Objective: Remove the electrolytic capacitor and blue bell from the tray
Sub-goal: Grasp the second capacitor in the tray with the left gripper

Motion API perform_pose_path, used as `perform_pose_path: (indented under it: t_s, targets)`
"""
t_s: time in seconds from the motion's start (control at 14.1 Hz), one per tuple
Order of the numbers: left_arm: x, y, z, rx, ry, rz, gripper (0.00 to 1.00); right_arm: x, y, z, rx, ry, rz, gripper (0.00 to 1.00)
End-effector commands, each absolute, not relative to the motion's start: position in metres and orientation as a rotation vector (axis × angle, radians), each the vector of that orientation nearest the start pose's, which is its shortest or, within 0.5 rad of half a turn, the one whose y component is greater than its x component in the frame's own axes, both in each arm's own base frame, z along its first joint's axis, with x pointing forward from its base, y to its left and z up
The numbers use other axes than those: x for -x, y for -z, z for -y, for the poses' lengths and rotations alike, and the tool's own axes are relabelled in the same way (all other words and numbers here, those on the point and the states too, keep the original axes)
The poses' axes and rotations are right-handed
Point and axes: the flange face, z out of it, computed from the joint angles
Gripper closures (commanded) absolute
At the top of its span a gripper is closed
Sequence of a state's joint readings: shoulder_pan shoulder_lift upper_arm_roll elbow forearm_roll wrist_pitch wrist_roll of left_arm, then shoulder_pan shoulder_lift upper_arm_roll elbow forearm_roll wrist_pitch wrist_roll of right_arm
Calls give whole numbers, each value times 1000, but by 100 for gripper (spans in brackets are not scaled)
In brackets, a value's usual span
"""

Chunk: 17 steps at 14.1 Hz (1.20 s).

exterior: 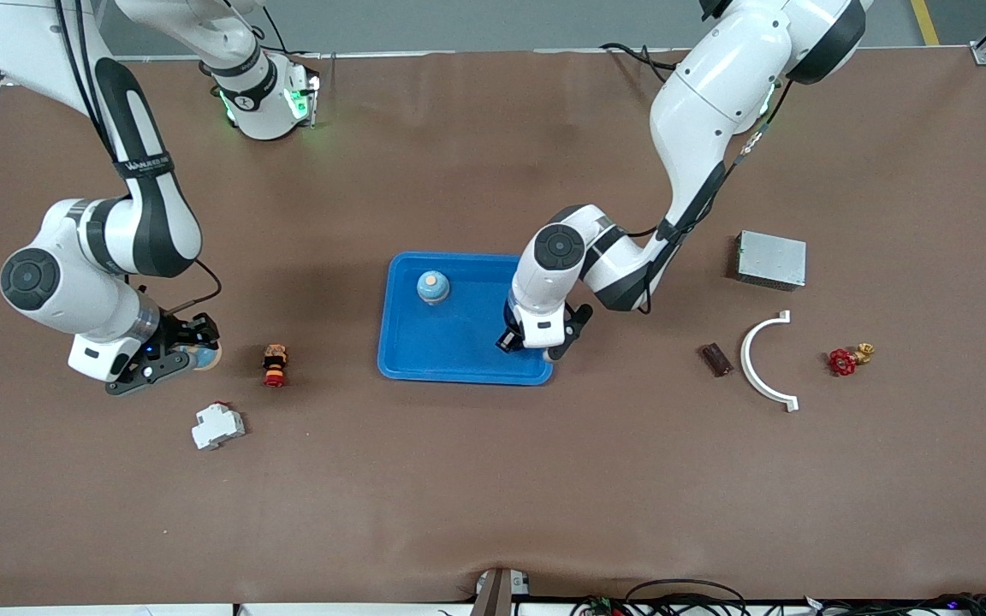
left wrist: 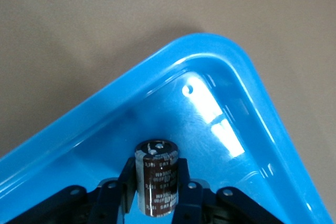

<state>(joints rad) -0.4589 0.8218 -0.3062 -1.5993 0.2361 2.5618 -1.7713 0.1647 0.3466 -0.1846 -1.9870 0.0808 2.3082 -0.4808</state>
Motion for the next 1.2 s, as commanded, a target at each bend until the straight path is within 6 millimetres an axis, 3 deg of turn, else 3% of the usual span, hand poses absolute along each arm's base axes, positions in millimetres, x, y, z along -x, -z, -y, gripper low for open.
perform_pose_path:
  t_s: [0.0,0.14,0.28,0.57,0.85,1.06,1.13]
  targets:
    - [-536,-194,473,2993,33,1516,100,-594,-284,24,3063,-18,693,100]
    - [-543,-217,465,2980,54,1525,100,-590,-278,29,3060,-34,688,100]
    - [-549,-253,459,2961,85,1517,100,-583,-269,34,3057,-55,687,100]
    - [-579,-327,400,2900,142,1495,100,-573,-255,48,3057,-25,717,100]
    - [-605,-360,324,2870,108,1425,100,-570,-236,50,3065,0,691,100]
    - [-610,-356,258,2878,79,1249,100,-569,-222,50,3060,11,640,100]
    - [-614,-352,227,2876,66,1211,100,-568,-218,50,3055,8,628,100]
